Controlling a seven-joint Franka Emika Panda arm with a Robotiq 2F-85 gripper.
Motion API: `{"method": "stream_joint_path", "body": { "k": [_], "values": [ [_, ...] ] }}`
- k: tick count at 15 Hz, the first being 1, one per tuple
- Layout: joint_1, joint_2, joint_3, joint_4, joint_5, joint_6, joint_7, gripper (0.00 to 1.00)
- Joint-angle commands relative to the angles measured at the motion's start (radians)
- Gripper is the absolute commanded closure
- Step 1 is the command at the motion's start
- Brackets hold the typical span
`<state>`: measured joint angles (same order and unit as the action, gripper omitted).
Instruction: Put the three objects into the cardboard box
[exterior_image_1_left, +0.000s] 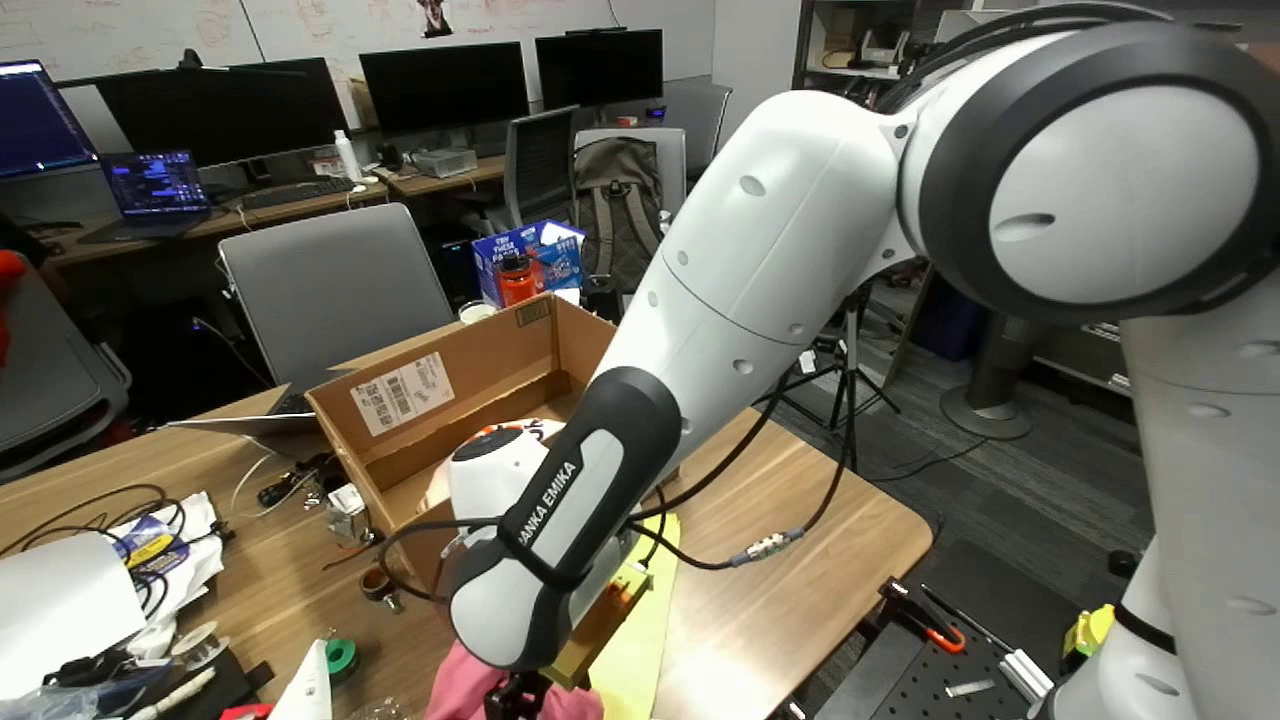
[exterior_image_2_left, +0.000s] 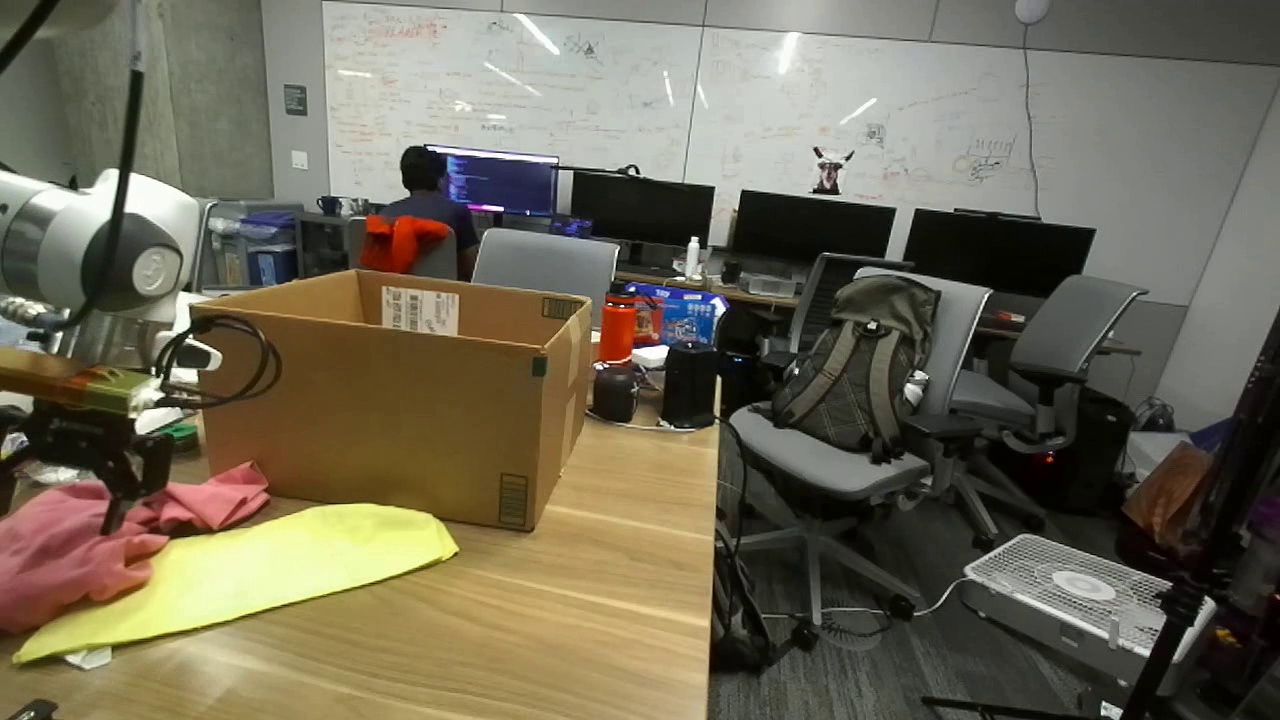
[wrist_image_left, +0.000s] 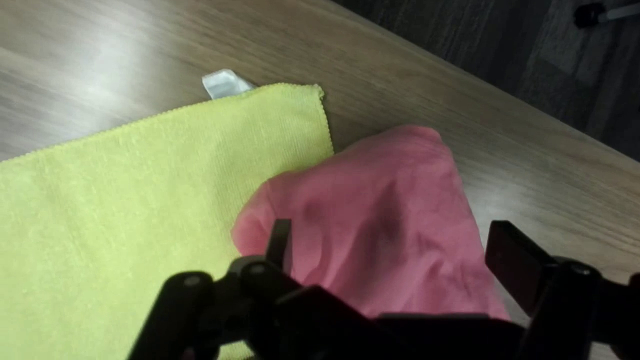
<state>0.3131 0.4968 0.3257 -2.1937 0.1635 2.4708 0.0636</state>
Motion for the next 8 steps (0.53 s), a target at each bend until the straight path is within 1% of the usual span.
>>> {"method": "stream_joint_path", "body": {
  "k": [1,3,8],
  "values": [
    [0.010,0.039,-0.016,0.012,-0.008,0.078,-0.006,0.00],
    [0.013,0.057,-0.024,0.007,-0.017,0.112,-0.003,0.00],
    [0.018,0.090,-0.035,0.003,-0.043,0.146,0.002,0.00]
  ]
}}
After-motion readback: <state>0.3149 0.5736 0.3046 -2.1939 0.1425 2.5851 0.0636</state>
